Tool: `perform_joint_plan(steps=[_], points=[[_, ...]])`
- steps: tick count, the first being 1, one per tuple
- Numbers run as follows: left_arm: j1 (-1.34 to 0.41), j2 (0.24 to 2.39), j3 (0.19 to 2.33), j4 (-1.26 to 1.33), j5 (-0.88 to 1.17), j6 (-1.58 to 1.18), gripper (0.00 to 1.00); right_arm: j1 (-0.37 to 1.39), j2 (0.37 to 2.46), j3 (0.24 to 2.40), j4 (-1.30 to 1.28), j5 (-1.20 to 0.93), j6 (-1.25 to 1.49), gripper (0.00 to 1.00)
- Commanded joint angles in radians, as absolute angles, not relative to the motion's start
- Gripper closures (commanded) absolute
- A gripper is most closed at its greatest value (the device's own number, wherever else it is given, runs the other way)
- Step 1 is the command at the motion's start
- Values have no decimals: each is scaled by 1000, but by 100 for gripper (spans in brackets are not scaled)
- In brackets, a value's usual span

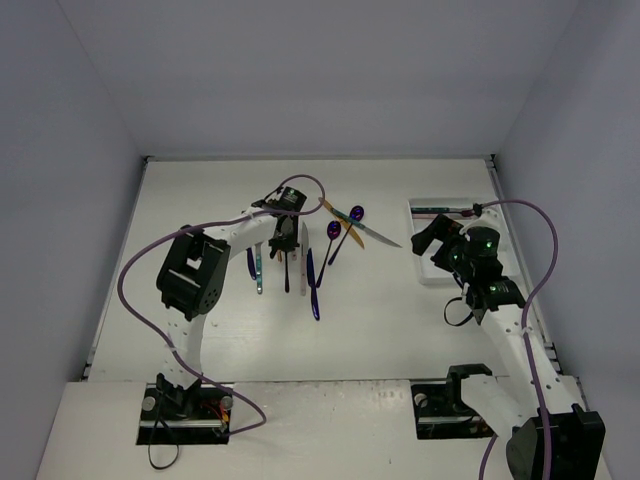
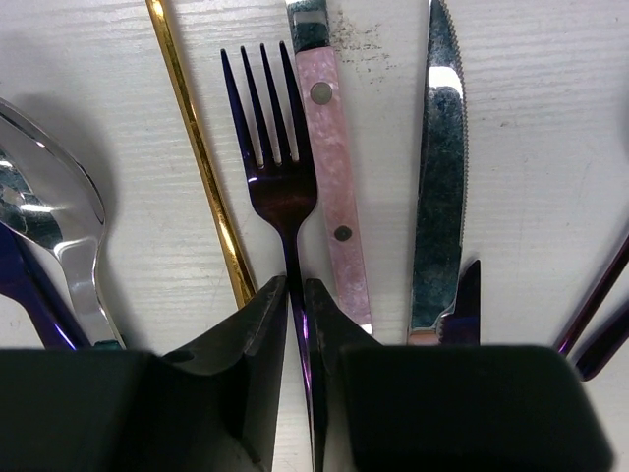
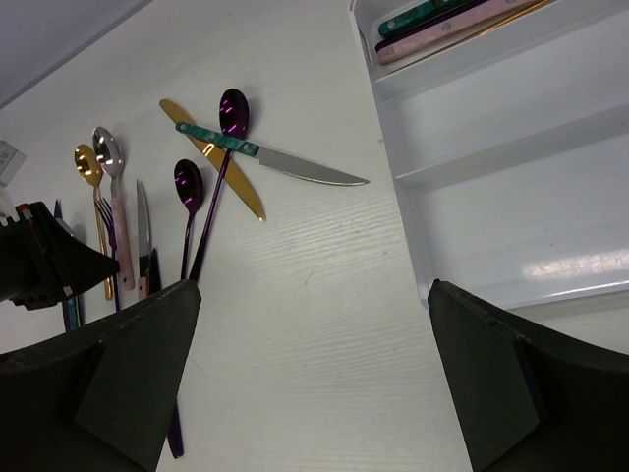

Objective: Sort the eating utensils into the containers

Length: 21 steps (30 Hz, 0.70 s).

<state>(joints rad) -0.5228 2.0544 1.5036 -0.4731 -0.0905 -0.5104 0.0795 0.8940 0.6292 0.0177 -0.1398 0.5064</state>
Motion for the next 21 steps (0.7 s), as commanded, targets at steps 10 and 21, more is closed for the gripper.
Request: perform_joint_plan(steps=[10,21], points=[[-522,2077,1567,-523,-137,-563,100,86,915,653,65,-189,467,0],[-528,1821,1585,-522,-182,-612,100,207,937,748,114,-265,417,1]])
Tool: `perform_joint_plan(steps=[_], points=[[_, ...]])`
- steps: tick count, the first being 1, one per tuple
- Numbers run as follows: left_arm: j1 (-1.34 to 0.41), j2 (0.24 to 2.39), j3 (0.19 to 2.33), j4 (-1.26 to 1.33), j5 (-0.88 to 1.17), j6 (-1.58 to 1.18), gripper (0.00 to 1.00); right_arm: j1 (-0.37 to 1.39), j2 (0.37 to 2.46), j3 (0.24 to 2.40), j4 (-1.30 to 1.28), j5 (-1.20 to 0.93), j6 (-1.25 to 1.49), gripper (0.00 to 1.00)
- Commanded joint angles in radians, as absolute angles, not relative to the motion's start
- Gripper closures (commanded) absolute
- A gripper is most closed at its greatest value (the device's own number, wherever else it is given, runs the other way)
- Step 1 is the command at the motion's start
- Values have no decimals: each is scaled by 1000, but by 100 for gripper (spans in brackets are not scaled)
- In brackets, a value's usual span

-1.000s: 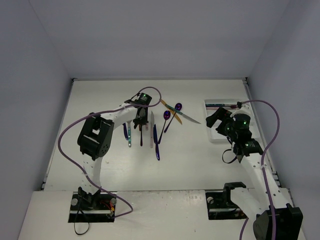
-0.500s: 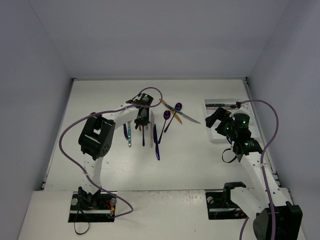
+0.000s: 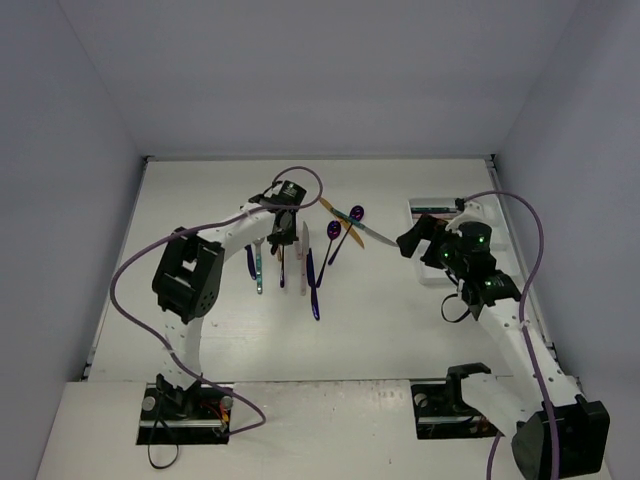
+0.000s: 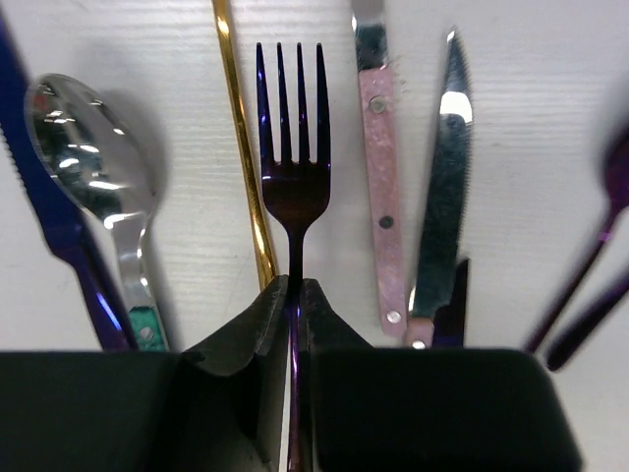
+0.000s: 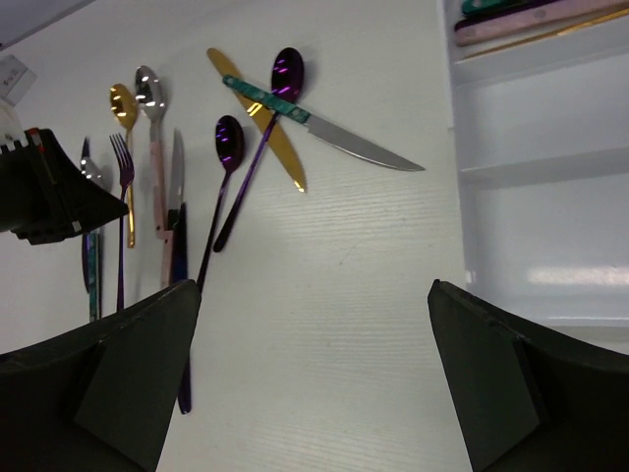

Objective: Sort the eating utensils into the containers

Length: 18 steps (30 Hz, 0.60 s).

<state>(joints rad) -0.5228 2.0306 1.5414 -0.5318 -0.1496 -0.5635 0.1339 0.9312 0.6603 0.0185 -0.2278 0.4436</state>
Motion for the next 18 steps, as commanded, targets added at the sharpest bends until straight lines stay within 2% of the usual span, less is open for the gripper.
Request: perform_joint_plan(steps=[1,10,18], points=[[-531,1792,1585,-518,-178,-623,100,230,943,755,123,-257,419,1],[-540,1524,1482,-353,-78,-766,100,597,1101,892,261,-198,410,5],[-589,1388,1436,-313,-93,-830,100,784,1257,1026,324,-135,367,19]])
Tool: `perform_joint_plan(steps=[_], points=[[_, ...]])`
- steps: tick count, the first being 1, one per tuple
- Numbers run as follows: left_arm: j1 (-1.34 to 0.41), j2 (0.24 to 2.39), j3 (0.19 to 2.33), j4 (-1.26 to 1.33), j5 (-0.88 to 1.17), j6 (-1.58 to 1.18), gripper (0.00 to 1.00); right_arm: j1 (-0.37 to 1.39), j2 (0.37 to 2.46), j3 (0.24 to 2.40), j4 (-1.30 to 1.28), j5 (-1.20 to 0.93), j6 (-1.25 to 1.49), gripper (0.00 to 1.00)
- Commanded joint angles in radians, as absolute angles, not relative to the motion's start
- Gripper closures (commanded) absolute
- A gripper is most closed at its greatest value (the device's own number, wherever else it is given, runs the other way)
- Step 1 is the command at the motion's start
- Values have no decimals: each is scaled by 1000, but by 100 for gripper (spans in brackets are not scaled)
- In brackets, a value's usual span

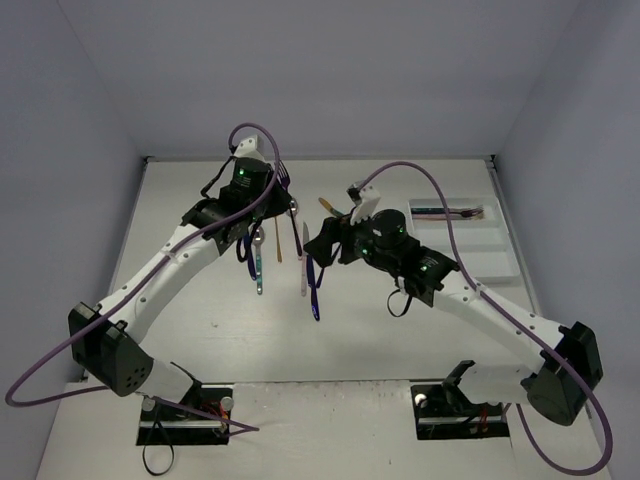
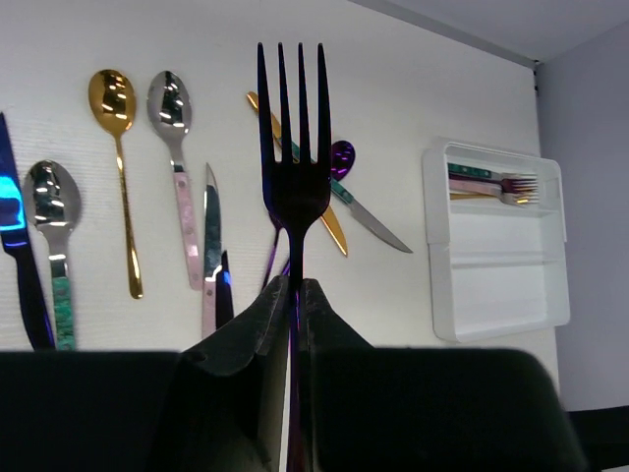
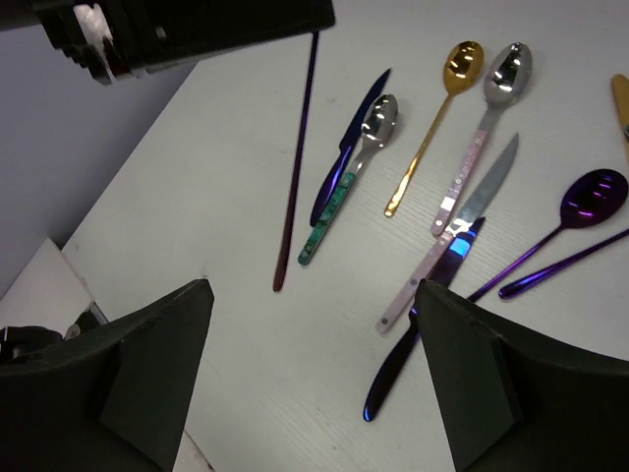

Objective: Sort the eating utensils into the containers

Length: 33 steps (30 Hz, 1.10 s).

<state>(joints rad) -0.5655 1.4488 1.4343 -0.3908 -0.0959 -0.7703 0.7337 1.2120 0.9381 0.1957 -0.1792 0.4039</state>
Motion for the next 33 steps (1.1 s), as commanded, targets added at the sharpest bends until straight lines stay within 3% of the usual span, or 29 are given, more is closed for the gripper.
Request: perform_joint_plan(steps=[1,15,24,28,30,32,33], points=[[-594,1380,1431,-311,-92,-835,100,796,1273,1040,326,-136,363,22],[-641,1316,1390,-288,-121,-853,100,842,1384,1091,345,-69,350,62],[-658,1332,1373,-287,-138,-839,100,845,1394,1090,352,-36,365,100],[-663,1337,1358,-284,-166,-816,100,847,1397,1086,354,-25,378,100],[-664,1342,1351,-284,-183,-783,88,847,1397,1080,354,-7,388,100],[-664,1340,1340,-284,-205,-764,64,845,1396,1074,354,24,395,100],[-663,1337,1337,-284,-211,-747,57,843,1396,1070,354,49,399,100]])
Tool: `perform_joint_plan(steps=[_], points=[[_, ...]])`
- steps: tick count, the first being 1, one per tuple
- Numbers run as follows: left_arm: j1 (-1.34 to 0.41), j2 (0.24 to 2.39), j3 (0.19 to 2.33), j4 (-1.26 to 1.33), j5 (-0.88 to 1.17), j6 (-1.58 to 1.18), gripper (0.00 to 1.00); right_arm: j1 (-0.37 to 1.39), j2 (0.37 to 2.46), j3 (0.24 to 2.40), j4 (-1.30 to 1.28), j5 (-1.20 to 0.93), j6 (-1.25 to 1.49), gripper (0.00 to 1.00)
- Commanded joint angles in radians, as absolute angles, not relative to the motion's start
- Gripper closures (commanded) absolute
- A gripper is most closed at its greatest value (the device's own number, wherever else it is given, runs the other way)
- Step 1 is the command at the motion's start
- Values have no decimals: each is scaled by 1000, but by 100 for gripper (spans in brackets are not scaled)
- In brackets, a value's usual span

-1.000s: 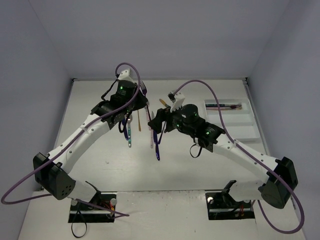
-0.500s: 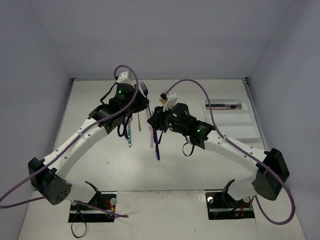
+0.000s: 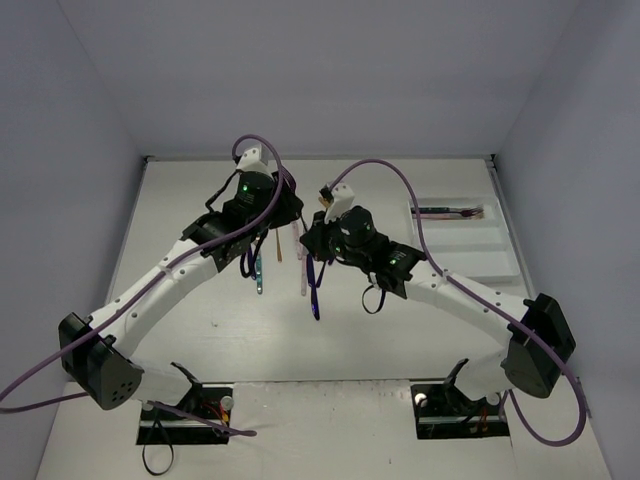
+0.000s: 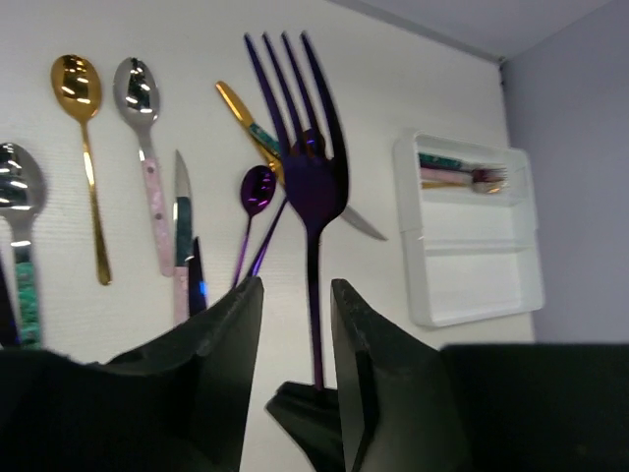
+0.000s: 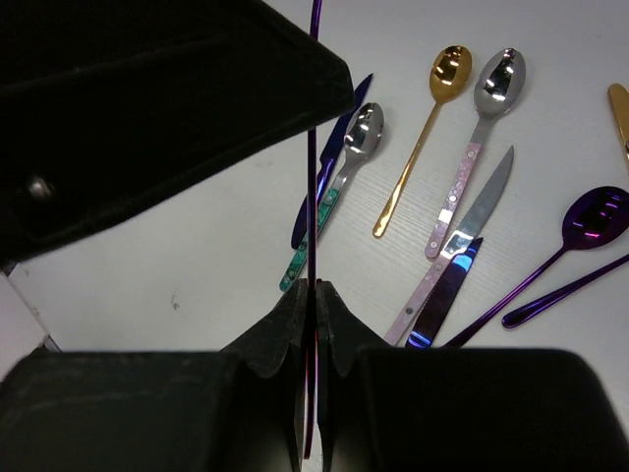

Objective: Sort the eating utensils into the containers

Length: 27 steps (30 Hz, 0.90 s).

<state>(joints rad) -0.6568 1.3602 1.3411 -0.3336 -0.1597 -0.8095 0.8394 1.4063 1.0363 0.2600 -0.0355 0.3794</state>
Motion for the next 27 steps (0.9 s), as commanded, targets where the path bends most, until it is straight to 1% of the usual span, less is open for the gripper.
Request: perform_joint_plan(steps=[1,2,3,4,6,9,11,13,14,17,21,24,27], points=[[-663,1336,1335,-288,-219,-736,49,840,1394,1067,354,63,403,100],[-664,1332,1336,-295,-235,-720,39,838,1393,1065,354,77,410,100],[-664,1328,1337,-306,-253,-708,32,832,1392,1061,354,92,421,100],[-663,1323,1341,-323,-273,-703,27,824,1391,1056,353,108,436,100],[-661,1306,1351,-360,-321,-675,22,800,1385,1041,350,150,481,100],[-654,1266,1351,-397,-402,-617,17,766,1365,1022,324,230,540,100],[-642,1223,1323,-411,-466,-562,13,672,1343,990,309,279,626,100],[-623,1172,1285,-413,-506,-508,5,598,1327,964,299,304,698,100],[-600,1158,1269,-413,-507,-488,3,544,1322,950,299,315,717,100],[-521,1103,1206,-425,-480,-417,3,416,1334,936,298,295,774,100],[-378,1043,1134,-439,-389,-365,3,296,1370,939,298,313,817,100],[-310,1021,1100,-437,-359,-325,3,222,1408,952,298,344,871,100],[-298,1004,1054,-405,-369,-311,2,185,1457,971,297,391,922,100]])
